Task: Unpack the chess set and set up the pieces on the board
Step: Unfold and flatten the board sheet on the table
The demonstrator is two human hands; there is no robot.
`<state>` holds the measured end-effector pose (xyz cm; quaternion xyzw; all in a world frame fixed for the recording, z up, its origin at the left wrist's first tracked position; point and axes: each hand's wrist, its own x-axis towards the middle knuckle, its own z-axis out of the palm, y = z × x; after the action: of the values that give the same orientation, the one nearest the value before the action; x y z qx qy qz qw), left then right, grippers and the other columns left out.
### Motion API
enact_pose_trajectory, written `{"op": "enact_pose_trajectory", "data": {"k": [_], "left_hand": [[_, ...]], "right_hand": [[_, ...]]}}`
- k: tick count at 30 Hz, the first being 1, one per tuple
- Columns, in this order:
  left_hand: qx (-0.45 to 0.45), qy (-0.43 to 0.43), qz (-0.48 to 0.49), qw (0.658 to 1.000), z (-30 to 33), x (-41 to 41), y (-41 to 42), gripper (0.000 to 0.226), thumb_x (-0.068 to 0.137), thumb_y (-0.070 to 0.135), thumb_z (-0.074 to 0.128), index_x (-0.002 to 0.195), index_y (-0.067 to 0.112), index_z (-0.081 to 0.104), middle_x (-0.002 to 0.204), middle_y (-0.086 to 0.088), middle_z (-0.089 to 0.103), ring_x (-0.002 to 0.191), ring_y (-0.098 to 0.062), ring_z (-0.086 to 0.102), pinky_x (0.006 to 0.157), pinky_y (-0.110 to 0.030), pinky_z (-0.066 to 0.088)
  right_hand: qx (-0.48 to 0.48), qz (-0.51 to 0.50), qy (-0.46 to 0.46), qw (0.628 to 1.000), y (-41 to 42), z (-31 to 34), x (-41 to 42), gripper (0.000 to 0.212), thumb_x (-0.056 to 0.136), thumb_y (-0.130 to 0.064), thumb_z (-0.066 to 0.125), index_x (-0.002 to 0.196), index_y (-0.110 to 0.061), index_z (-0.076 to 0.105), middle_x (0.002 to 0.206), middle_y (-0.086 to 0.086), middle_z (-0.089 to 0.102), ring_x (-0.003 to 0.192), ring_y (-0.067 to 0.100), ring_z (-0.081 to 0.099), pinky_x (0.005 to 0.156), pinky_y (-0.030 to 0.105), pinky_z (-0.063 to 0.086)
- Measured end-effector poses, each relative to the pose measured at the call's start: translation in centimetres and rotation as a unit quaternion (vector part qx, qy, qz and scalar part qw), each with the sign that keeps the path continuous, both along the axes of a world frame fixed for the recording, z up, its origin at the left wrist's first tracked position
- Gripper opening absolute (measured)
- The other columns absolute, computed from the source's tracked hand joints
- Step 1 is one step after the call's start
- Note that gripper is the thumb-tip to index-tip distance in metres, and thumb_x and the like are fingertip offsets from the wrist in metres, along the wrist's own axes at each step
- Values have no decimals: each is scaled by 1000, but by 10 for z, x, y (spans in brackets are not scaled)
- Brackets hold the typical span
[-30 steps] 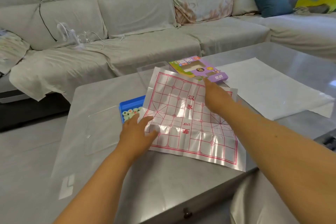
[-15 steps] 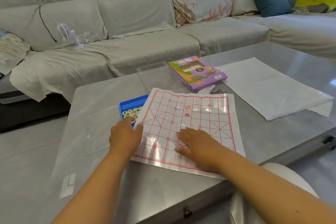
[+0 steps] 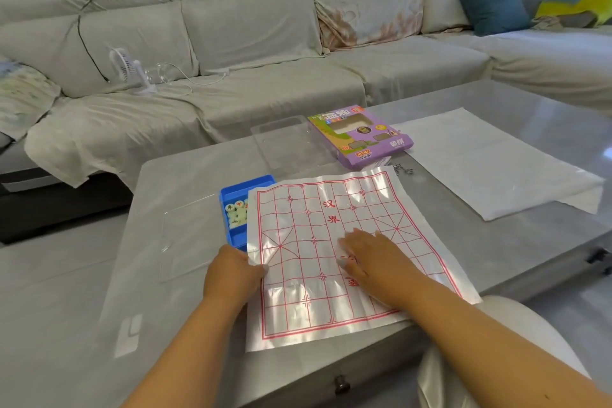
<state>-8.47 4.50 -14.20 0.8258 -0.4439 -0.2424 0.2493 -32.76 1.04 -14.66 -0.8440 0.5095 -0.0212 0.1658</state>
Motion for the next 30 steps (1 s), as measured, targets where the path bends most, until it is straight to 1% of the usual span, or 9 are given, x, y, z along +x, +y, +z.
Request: {"op": "enact_pose_trajectory", "data": {"k": [3, 5, 11, 16, 19, 22, 26, 28, 30], "left_hand": [[23, 21, -21, 999, -1, 1, 4, 23, 81, 30, 72, 77, 18, 53, 79, 3, 64, 71, -14, 63, 62, -29, 54], [39, 54, -5, 998, 1, 5, 3, 21, 84, 33, 68, 77, 15, 58, 76, -2, 69, 71, -19, 67, 69, -35, 58], [-20, 89, 137, 986, 4, 19, -11, 24, 90, 30, 59, 81, 8, 61, 69, -9, 70, 64, -25, 68, 70, -38, 59], [-79, 130, 153, 976, -4, 18, -21, 25, 91, 32, 60, 107, 27, 43, 98, -4, 66, 76, -20, 69, 62, -36, 59], [-89, 147, 116, 978, -4, 15, -24, 28, 94, 23, 55, 118, 32, 45, 102, -1, 63, 78, -19, 68, 59, -35, 59], [-88, 127, 131, 979, -6, 16, -21, 29, 93, 27, 56, 118, 29, 43, 101, -2, 64, 80, -20, 68, 62, -37, 59], [-51, 119, 176, 976, -7, 20, -16, 35, 87, 44, 56, 104, 15, 46, 90, -8, 69, 73, -24, 69, 59, -38, 58], [-17, 143, 175, 974, 0, 18, -14, 38, 86, 51, 54, 100, 15, 51, 83, -10, 70, 71, -25, 69, 66, -41, 59], [18, 190, 169, 967, 8, 16, -12, 36, 88, 51, 54, 94, 15, 53, 80, -13, 71, 72, -28, 69, 71, -40, 58]], "right_hand": [[-12, -2, 42, 999, -2, -8, 0, 60, 96, -57, 21, 149, -29, 17, 159, -7, 8, 147, 14, 4, 119, 39, 0], [-16, -8, 41, 999, -7, -8, 0, 59, 96, -55, 22, 149, -28, 19, 159, -7, 9, 147, 14, 4, 118, 40, -1], [-38, -22, 17, 999, 0, -12, 6, 60, 96, -56, 24, 149, -27, 18, 159, -6, 9, 147, 15, 5, 117, 36, -2], [-31, -12, 35, 999, 2, -16, 6, 74, 87, -67, 10, 150, -29, 14, 159, -7, 2, 147, 14, -1, 116, 36, -5], [-33, -22, 57, 998, 4, -14, 9, 91, 73, -72, -8, 151, -27, 9, 159, -5, 0, 147, 16, -1, 116, 37, -3], [-16, -42, 88, 995, 9, -8, 17, 77, 89, -68, 10, 151, -22, 7, 159, 0, 1, 147, 21, 3, 117, 42, 8], [-15, -47, 61, 997, 3, 11, 20, 63, 95, -59, 20, 142, -19, 33, 150, 2, 33, 135, 23, 35, 109, 40, 32], [-36, -33, 64, 997, -3, 15, 14, 58, 96, -56, 22, 141, -23, 35, 151, 1, 31, 137, 23, 32, 111, 42, 28], [-25, -12, 107, 994, -7, 12, 6, 58, 96, -58, 20, 146, -29, 24, 158, 2, 12, 146, 24, 10, 117, 47, 10]]}}
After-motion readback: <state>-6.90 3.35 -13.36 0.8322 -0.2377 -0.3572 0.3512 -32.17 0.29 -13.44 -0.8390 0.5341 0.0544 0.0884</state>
